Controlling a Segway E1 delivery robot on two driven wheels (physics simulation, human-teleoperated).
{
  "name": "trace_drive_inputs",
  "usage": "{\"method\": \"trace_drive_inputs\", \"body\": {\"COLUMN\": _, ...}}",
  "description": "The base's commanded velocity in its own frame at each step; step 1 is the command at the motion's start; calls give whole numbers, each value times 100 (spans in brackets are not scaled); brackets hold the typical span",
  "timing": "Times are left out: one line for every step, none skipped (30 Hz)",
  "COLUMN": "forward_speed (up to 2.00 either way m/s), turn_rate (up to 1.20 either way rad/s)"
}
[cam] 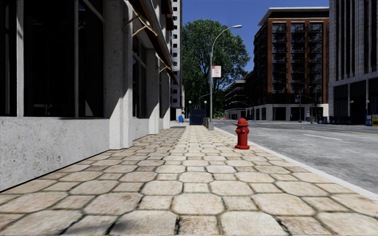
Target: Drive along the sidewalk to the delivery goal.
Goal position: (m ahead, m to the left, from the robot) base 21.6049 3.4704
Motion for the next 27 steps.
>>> {"method": "trace_drive_inputs", "body": {"forward_speed": 200, "turn_rate": 0}}
{"method": "trace_drive_inputs", "body": {"forward_speed": 200, "turn_rate": 0}}
{"method": "trace_drive_inputs", "body": {"forward_speed": 200, "turn_rate": 0}}
{"method": "trace_drive_inputs", "body": {"forward_speed": 200, "turn_rate": 0}}
{"method": "trace_drive_inputs", "body": {"forward_speed": 200, "turn_rate": 0}}
{"method": "trace_drive_inputs", "body": {"forward_speed": 200, "turn_rate": 0}}
{"method": "trace_drive_inputs", "body": {"forward_speed": 200, "turn_rate": 0}}
{"method": "trace_drive_inputs", "body": {"forward_speed": 200, "turn_rate": 0}}
{"method": "trace_drive_inputs", "body": {"forward_speed": 200, "turn_rate": 0}}
{"method": "trace_drive_inputs", "body": {"forward_speed": 200, "turn_rate": 0}}
{"method": "trace_drive_inputs", "body": {"forward_speed": 200, "turn_rate": 0}}
{"method": "trace_drive_inputs", "body": {"forward_speed": 200, "turn_rate": 0}}
{"method": "trace_drive_inputs", "body": {"forward_speed": 200, "turn_rate": 0}}
{"method": "trace_drive_inputs", "body": {"forward_speed": 200, "turn_rate": 0}}
{"method": "trace_drive_inputs", "body": {"forward_speed": 200, "turn_rate": 0}}
{"method": "trace_drive_inputs", "body": {"forward_speed": 200, "turn_rate": 0}}
{"method": "trace_drive_inputs", "body": {"forward_speed": 200, "turn_rate": 0}}
{"method": "trace_drive_inputs", "body": {"forward_speed": 200, "turn_rate": 0}}
{"method": "trace_drive_inputs", "body": {"forward_speed": 200, "turn_rate": 0}}
{"method": "trace_drive_inputs", "body": {"forward_speed": 200, "turn_rate": 0}}
{"method": "trace_drive_inputs", "body": {"forward_speed": 200, "turn_rate": 0}}
{"method": "trace_drive_inputs", "body": {"forward_speed": 200, "turn_rate": 0}}
{"method": "trace_drive_inputs", "body": {"forward_speed": 200, "turn_rate": 0}}
{"method": "trace_drive_inputs", "body": {"forward_speed": 200, "turn_rate": 0}}
{"method": "trace_drive_inputs", "body": {"forward_speed": 200, "turn_rate": 0}}
{"method": "trace_drive_inputs", "body": {"forward_speed": 200, "turn_rate": 0}}
{"method": "trace_drive_inputs", "body": {"forward_speed": 200, "turn_rate": 0}}
